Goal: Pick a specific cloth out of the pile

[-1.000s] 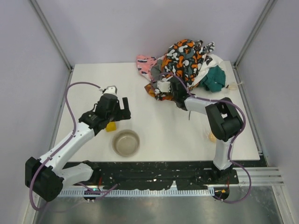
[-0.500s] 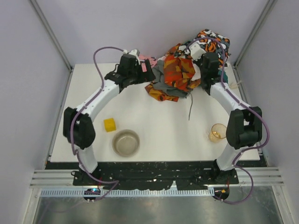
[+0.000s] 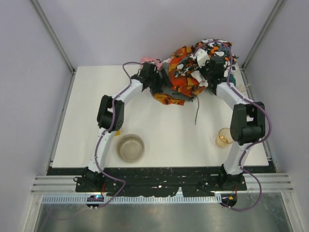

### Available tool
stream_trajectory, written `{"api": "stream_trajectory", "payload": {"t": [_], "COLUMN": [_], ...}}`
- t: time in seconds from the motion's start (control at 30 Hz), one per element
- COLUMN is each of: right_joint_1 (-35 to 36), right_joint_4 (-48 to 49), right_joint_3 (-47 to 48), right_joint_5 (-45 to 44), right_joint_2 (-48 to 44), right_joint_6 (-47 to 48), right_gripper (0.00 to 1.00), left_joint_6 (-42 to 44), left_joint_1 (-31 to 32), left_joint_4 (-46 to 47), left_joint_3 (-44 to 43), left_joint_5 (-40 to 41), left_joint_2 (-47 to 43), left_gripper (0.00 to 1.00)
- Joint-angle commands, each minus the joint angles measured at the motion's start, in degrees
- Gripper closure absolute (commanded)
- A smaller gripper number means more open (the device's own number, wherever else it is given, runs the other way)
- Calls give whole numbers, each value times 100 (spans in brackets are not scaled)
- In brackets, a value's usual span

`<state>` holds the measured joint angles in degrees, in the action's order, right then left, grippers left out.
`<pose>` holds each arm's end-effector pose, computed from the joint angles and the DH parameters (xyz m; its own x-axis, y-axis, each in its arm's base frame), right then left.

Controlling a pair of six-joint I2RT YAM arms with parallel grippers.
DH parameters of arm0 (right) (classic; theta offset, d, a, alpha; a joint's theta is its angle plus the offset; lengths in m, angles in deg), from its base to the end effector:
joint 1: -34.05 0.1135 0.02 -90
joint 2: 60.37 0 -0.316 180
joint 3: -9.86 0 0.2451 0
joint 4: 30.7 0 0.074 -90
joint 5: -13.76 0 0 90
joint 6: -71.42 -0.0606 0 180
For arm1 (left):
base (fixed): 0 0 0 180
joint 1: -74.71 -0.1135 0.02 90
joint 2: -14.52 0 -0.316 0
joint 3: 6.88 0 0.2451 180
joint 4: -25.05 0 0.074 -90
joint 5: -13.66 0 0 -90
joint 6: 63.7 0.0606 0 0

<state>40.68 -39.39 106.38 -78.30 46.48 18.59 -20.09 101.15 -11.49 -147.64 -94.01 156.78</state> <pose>0.4770 0.0532 0.3281 -0.2086 -0.6321 -0.7463 -0.2606 0.7714 -0.5805 0.5458 -0.2919 0.2193 -0.8427 -0.3514 -0.4078 0.0408 0.7137 -0.6993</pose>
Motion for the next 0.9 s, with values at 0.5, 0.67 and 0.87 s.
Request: {"api": "stream_trajectory", "payload": {"t": [0.5,0.67,0.87], "right_joint_1": [-13,-4,373], "right_joint_4": [-451,-512,-864], "right_joint_3": [677,774,1169], "right_joint_5": [1024,1181,1130], "right_joint_2": [539,741,1180], "right_joint_6": [-518,-596,-509], "right_gripper": [87,85,82], "left_joint_6": [-731,-460,-230], "left_joint_1": [-24,-68,-68], "left_joint_4": [822,1234,1570], "left_joint_3": [-253,685,1742], "left_joint_5": [-325,-395,-658], "left_joint_2": [461,-205,-761], "left_gripper": [77,88,90]}}
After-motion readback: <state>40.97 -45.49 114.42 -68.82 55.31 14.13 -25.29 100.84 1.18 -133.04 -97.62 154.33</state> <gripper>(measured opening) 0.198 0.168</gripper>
